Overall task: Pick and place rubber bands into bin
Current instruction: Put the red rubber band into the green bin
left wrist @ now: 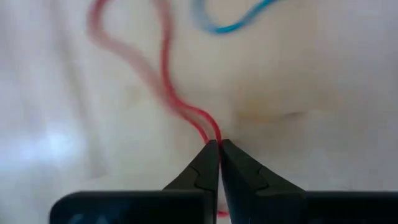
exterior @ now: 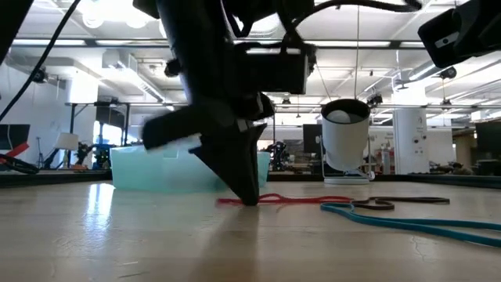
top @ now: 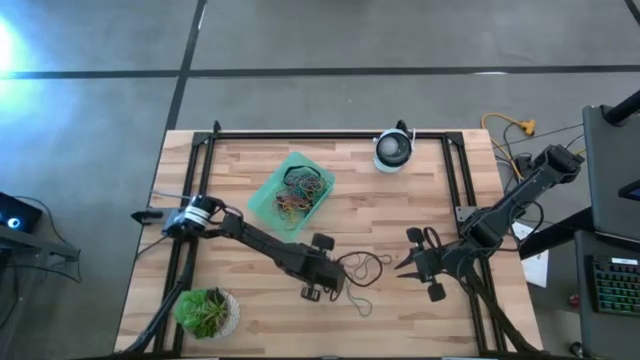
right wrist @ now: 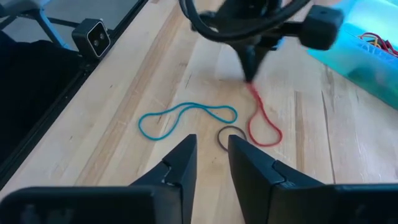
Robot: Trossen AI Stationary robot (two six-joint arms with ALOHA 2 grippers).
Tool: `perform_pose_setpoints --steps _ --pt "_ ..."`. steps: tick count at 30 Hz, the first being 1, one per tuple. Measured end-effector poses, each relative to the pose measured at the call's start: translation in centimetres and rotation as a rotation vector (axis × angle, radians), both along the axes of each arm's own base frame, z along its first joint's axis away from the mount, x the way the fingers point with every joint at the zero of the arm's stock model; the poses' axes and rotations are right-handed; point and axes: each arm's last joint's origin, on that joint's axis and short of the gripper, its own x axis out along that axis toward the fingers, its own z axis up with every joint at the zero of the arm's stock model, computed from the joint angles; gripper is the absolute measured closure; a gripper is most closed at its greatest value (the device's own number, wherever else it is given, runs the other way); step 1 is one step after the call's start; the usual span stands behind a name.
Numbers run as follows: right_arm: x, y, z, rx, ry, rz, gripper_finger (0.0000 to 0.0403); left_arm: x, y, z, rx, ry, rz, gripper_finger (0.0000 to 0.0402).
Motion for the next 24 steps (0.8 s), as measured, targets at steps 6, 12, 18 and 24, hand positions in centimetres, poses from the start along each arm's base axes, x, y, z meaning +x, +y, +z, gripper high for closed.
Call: perform_pose_setpoints --steps 6,12,18,24 --pt "0.0 0.0 -0.1 -0.001 0.001 0.000 0.0317 -0.2 0.1 2.2 0.265 -0.129 0.055 0.0401" --pt "0.0 0.0 -0.2 -0.003 0.004 0.000 0.0314 -0.7 0.6 3.4 0.489 -0.193 0.104 0.0401" --pt "-0.1 0.0 -0.2 -0.003 0.004 0.000 0.0322 -0.9 0.7 4.3 0.576 -0.239 0.137 0.0401" --pt "-0.1 -0.1 -0.3 -0.003 0.004 0.000 0.0321 -0.8 0.7 4.4 0.612 -0.261 0.148 0.0401"
